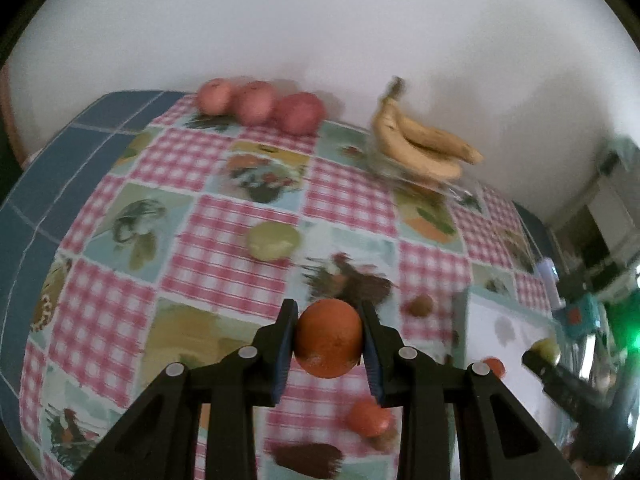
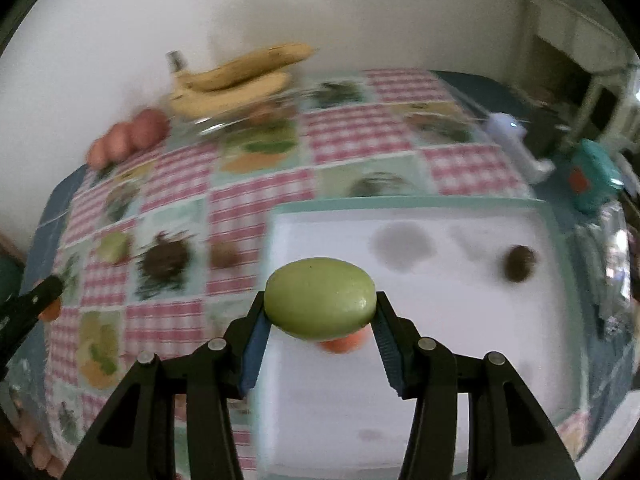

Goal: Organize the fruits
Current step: 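Carry the guava and orange onto the white tray and open both grippers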

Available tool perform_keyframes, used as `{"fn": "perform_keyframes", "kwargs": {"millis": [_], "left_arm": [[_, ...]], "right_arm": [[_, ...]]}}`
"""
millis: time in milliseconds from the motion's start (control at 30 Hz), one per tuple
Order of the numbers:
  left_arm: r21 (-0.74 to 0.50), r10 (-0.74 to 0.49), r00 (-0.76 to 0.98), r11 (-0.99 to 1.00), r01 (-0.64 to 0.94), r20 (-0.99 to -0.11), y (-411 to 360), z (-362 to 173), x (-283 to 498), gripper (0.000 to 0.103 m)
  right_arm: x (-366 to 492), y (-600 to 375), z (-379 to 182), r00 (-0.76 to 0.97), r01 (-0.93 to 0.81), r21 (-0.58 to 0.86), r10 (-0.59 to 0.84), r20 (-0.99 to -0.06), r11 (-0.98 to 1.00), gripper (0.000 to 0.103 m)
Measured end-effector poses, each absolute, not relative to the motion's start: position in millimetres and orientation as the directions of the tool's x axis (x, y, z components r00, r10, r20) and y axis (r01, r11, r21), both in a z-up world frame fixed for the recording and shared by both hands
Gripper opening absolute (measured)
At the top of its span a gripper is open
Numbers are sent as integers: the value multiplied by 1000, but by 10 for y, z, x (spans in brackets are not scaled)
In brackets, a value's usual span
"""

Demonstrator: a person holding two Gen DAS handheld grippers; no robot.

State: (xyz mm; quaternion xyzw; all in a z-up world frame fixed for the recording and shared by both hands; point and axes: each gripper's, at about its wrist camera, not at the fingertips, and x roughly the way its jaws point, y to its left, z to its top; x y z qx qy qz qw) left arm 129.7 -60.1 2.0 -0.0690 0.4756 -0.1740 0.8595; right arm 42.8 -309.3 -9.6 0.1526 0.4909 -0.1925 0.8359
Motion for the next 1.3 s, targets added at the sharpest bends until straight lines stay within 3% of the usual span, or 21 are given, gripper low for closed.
{"fn": "perform_keyframes", "kwargs": {"millis": [167,633,1300], "left_arm": [[-271,-407,443,901,339,-799,-1014,23,1093,33],[-152,-447,324,750,644,-834,-2169,-202,348,33],[-98,-363,223,687,720,-905,-2571,-801,101,33]], "right_arm": [[159,-3560,-90,385,582,4,-271,-882,813,52],[-319,-4253,-189,326,719,37,-290,-900,694,52],[-288,-4390,-653,256,749,33,-243,-936,661,52]]}}
